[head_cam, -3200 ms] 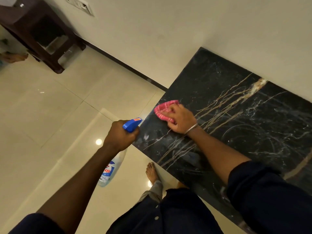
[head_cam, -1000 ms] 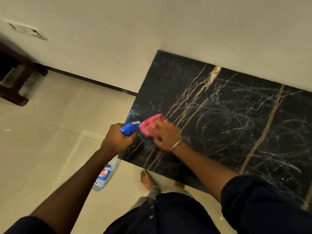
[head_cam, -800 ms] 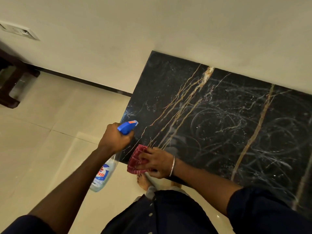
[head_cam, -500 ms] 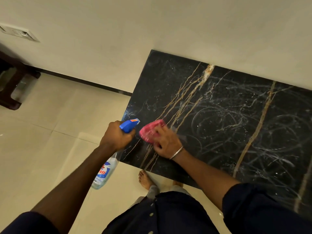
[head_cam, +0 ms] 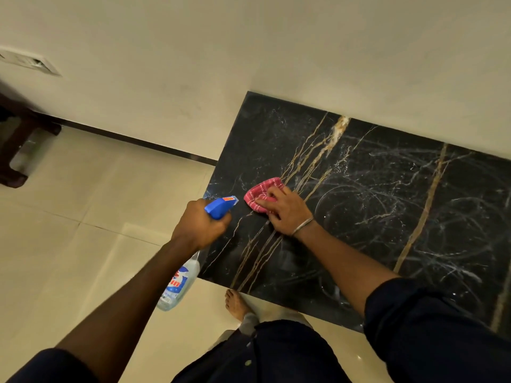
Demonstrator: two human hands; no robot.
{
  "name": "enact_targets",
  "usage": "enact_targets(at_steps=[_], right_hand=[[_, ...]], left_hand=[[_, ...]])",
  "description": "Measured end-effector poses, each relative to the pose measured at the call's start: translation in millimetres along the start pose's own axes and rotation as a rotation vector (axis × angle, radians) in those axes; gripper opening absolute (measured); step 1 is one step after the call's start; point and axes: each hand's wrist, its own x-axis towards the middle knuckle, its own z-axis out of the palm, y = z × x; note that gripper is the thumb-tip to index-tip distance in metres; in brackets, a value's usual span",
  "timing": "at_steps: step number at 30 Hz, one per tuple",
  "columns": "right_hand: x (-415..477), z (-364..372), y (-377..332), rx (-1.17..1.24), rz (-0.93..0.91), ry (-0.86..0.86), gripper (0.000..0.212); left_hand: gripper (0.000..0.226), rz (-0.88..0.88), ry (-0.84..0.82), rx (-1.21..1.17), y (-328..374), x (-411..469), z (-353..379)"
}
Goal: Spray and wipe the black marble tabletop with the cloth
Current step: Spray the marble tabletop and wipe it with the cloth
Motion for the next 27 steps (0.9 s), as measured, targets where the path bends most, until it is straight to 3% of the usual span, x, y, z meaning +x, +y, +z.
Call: enact_targets(at_steps=[2,5,7,9,13,16,19,24,25,27], right_hand=[[-13.9,9.3,-15.2,-0.005,-0.145,-0.008,0.053],[-35.1,18.7,-20.8,-0.054,-0.544,-0.158,0.052],[-26.3,14.6,-7.7,-0.09,-0.636,-0.182,0.054],[-3.1,8.7,11.5,-0.088,-0.521,-0.139,0.057],[68.6,-19.8,55.2,-0.067,0.007,-0.045,0.054],[100.6,-31.6,61.5,-0.057,0.179,-0.054,0.056],[80.8,-12.6,42.7,-0.068,0.134,-0.009,0.061],[25.8,10.2,46.0,-0.019,-0.373,-0.051,0.061],[32.3,7.1,59.8,-0.038,-0.386,-0.053,0.062],[55.8,-5.4,90.1,-0.034,-0.239,-0.004,0.063]], left_hand=[[0.01,0.012,-0.009,-0.004,2.1,3.5,-0.1],[0.01,0.006,-0.021,-0.01,6.7,8.7,1.7],[0.01,0.004,-0.033,-0.023,10.6,11.8,3.0],[0.012,0.007,-0.041,-0.041,12.9,13.1,4.0],[0.012,-0.029,-0.023,-0.032,14.2,17.7,5.2],[0.017,-0.053,-0.006,-0.016,15.7,18.9,4.3],[0.027,-0.086,0.014,-0.006,23.2,26.1,2.7],[0.032,-0.092,0.027,0.015,46.3,52.3,6.4],[0.033,-0.088,0.036,0.019,50.4,57.9,7.2],[0.033,-0.079,0.054,0.015,55.7,67.7,8.7]])
